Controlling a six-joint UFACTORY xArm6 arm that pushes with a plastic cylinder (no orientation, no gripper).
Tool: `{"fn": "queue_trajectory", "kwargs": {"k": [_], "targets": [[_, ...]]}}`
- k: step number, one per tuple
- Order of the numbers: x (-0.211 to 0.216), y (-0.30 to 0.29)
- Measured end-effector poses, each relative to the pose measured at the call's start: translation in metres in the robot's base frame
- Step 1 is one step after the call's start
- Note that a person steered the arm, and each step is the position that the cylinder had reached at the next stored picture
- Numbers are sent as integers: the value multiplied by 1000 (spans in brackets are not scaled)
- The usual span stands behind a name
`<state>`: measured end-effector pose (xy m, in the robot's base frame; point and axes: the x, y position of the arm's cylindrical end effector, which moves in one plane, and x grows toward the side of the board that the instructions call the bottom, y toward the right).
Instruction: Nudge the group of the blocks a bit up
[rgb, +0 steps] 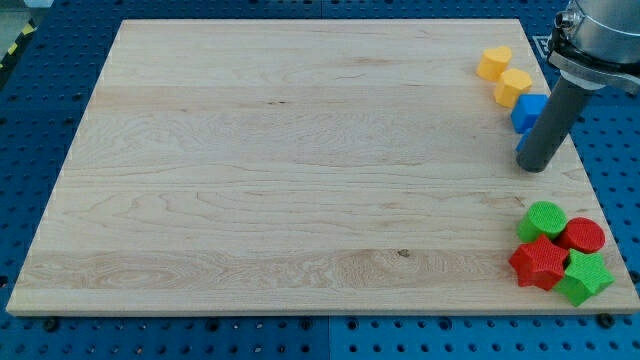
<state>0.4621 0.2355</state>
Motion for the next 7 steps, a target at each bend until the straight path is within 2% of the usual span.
{"fn": "queue_trajectory", "kwargs": {"k": [1, 2, 3, 4, 5, 6, 7], "targets": [[1, -2], [12, -49], [46, -109], [128, -130], [157, -134], [157, -108], [157, -108]]}}
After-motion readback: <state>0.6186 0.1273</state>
